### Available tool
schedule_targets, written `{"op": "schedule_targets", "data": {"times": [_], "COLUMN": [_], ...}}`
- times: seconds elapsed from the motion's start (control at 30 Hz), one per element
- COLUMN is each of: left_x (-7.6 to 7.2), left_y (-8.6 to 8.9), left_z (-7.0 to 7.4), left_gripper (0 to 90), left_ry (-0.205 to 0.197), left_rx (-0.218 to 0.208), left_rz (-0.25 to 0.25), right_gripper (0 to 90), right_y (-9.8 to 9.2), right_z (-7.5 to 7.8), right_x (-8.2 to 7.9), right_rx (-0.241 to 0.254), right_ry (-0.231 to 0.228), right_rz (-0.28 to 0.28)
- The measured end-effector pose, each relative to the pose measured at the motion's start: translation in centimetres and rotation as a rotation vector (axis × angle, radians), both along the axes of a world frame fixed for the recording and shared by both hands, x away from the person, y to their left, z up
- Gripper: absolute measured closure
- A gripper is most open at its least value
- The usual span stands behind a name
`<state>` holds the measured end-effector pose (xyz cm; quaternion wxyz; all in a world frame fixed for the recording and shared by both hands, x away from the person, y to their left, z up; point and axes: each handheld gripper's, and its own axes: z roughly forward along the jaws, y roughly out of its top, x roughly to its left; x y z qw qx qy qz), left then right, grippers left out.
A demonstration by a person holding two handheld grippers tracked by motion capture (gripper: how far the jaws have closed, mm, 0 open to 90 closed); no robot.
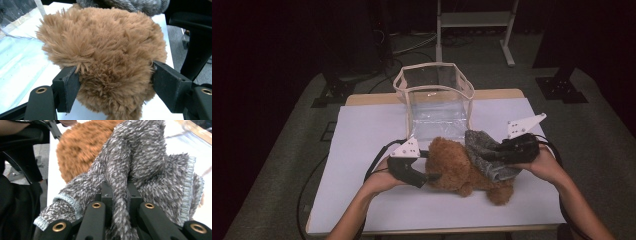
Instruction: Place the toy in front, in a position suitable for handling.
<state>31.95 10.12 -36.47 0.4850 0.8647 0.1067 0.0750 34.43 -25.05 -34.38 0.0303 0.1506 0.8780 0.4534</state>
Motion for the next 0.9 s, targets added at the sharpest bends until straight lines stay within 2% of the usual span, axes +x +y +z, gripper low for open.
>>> {"op": "schedule_targets", "data": {"times": [0.17, 0.3, 0.4, 0.5, 0.53, 0.63, 0.7, 0.73, 0.8, 0.9], "left_x": [-0.1, -0.2, 0.0, -0.2, -0.2, -0.3, -0.2, -0.1, -0.1, 0.0], "left_y": [0.1, 0.4, 1.2, 2.0, 2.1, 1.5, 0.9, 0.7, 0.4, 0.2], "left_z": [0.6, 0.8, 0.8, 1.0, 1.1, 0.9, 0.5, 0.3, -0.3, -0.8], "left_gripper": [21.5, 19.3, 18.9, 18.2, 18.2, 18.3, 19.6, 20.4, 21.6, 21.6], "left_ry": [-0.022, -0.051, -0.049, -0.055, -0.058, -0.062, -0.066, -0.074, -0.068, -0.06], "left_rx": [-0.005, 0.032, 0.037, -0.015, -0.019, 0.023, 0.068, 0.096, 0.122, 0.127], "left_rz": [0.006, 0.021, 0.042, 0.046, 0.041, 0.029, 0.013, 0.008, 0.0, 0.009], "right_gripper": [80.1, 80.0, 80.0, 79.9, 79.7, 79.5, 79.2, 79.0, 78.9, 78.5], "right_y": [0.3, 2.0, 3.7, 5.0, 5.4, 6.9, 7.1, 6.9, 6.2, 4.7], "right_z": [-0.8, -1.4, -1.6, -1.7, -1.8, -1.8, -1.4, -1.3, -1.2, -1.2], "right_x": [-0.1, 0.3, 0.5, 0.8, 0.9, 0.9, 0.9, 0.7, 0.4, -0.1], "right_rx": [0.012, 0.009, 0.004, -0.001, 0.0, -0.024, -0.035, -0.038, -0.033, -0.027], "right_ry": [0.001, 0.01, 0.008, -0.002, 0.002, -0.021, -0.043, -0.052, -0.055, -0.065], "right_rz": [0.022, 0.054, 0.081, 0.099, 0.106, 0.121, 0.122, 0.118, 0.108, 0.093]}}
